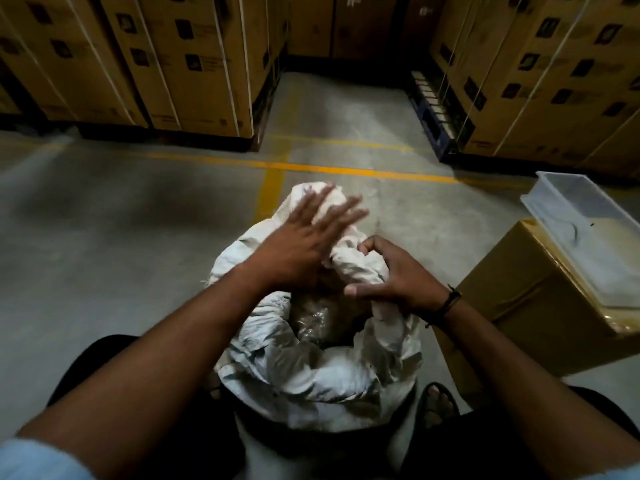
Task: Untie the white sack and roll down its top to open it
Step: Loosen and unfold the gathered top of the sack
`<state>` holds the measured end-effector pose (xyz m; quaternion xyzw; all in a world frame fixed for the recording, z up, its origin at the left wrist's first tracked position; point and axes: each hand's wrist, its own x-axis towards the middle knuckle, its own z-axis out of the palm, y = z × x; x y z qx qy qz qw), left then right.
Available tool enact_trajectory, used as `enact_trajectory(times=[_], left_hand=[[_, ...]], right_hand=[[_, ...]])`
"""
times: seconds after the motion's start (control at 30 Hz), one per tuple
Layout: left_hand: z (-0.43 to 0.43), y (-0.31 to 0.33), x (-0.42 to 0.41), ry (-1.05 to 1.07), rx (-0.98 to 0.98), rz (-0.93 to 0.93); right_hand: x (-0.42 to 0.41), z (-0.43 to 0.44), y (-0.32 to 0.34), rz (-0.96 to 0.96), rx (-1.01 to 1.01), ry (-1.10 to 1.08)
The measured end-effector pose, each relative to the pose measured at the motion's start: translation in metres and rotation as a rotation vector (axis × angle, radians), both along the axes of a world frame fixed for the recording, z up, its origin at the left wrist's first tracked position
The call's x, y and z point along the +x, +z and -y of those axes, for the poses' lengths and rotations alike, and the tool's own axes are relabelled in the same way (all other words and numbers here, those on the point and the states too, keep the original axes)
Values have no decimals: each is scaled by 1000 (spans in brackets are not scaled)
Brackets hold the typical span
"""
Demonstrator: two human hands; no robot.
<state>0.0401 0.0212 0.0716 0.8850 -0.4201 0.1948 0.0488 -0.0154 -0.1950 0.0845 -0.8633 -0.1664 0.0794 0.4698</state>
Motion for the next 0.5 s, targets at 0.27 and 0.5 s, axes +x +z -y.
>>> enact_trajectory(times=[0.27,0.5], left_hand=[[22,-24,3,17,3,-840],[17,-20,19,117,-430,-1359]], right_hand=[[13,32,-6,-168,-23,-551],[-13,-23,-30,449,-685,-250]])
